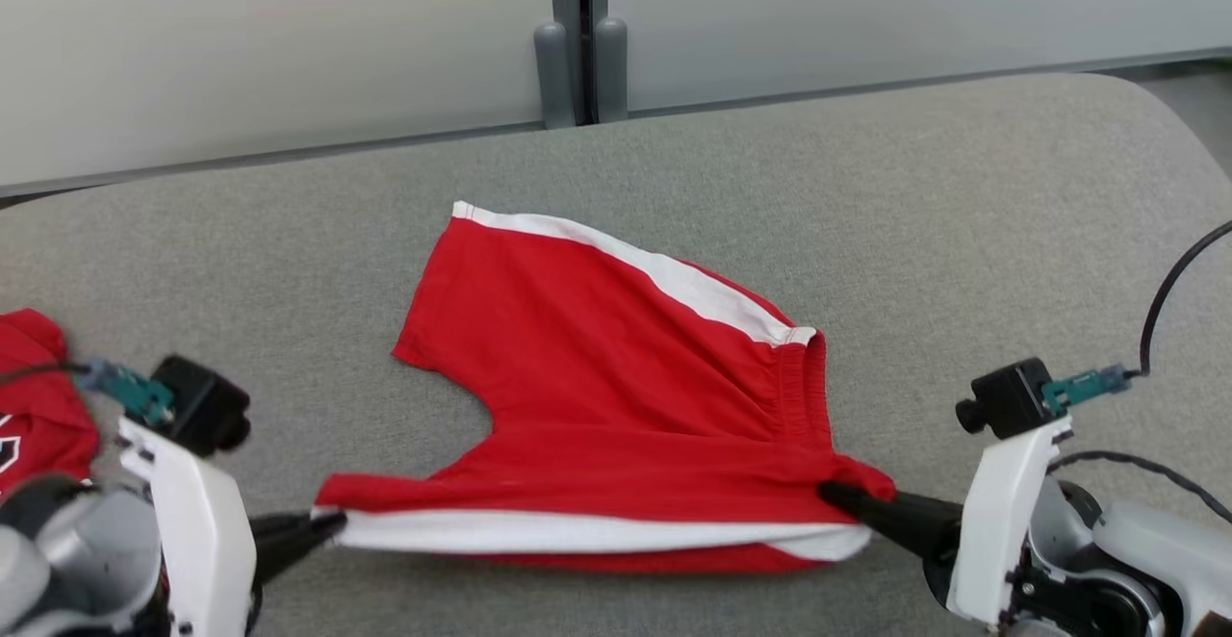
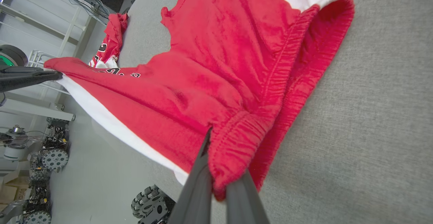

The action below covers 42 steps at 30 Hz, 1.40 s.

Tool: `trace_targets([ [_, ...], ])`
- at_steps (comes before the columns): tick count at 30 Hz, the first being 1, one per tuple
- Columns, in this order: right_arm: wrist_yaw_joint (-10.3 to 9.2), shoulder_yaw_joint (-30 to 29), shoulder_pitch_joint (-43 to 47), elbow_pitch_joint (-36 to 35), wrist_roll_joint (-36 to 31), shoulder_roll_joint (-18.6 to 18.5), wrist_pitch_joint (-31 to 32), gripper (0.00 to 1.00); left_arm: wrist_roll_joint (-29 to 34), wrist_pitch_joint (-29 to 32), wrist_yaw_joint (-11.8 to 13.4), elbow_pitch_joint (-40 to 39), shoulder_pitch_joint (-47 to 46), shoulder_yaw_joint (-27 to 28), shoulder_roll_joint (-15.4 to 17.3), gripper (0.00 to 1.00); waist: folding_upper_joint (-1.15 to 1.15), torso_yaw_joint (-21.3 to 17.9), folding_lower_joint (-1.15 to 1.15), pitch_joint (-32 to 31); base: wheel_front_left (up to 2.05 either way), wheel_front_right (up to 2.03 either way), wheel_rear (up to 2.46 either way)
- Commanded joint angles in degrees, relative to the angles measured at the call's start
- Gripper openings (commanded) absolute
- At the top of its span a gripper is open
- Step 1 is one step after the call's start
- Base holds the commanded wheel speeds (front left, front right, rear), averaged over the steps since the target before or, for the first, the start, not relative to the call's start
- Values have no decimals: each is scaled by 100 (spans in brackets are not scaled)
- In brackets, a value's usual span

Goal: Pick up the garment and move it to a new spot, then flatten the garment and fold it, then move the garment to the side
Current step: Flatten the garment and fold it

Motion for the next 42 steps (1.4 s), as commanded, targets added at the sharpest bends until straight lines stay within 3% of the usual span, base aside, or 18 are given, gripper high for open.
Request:
trace_targets([
  [1, 1, -79, -89, 13, 64, 58, -53, 0, -23, 112, -59, 136, -233, 98, -51, 0, 0, -60, 0, 129, 0, 0, 0],
  [11, 2, -638, -523, 147, 490, 577, -291, 0, 115, 1060, -437, 1364, -1624, 467, -633, 0, 0, -355, 0, 971, 0, 0, 0],
  [21, 2, -1163, -1041, 459, 519, 1027, -527, 0, 508, 1550, -779, 2923, -2973, 627, -1525, 0, 0, -630, 0, 1821, 0, 0, 0],
  [28, 2, -1400, -1262, 669, 515, 1384, -653, 0, 700, 1514, -957, 3995, -3519, 685, -2019, 0, 0, -803, 0, 2231, 0, 0, 0],
  [39, 2, -1612, -1415, 813, 460, 1724, -699, 1, 709, 1316, -1203, 5201, -3860, 774, -2489, 0, 0, -999, 0, 2566, 0, 0, 0],
  [40, 2, -1619, -1414, 825, 448, 1749, -691, 16, 737, 1279, -1221, 5289, -3878, 768, -2516, 0, 0, -1011, 0, 2573, 0, 0, 0],
  [41, 2, -1620, -1406, 843, 436, 1777, -684, 39, 746, 1274, -1230, 5380, -3885, 750, -2550, 28, 0, -1019, 0, 2571, 0, 0, 0],
  [42, 2, -1616, -1396, 864, 419, 1800, -676, 85, 744, 1288, -1256, 5460, -3874, 733, -2580, 75, 0, -1023, 0, 2559, 0, 0, 0],
])
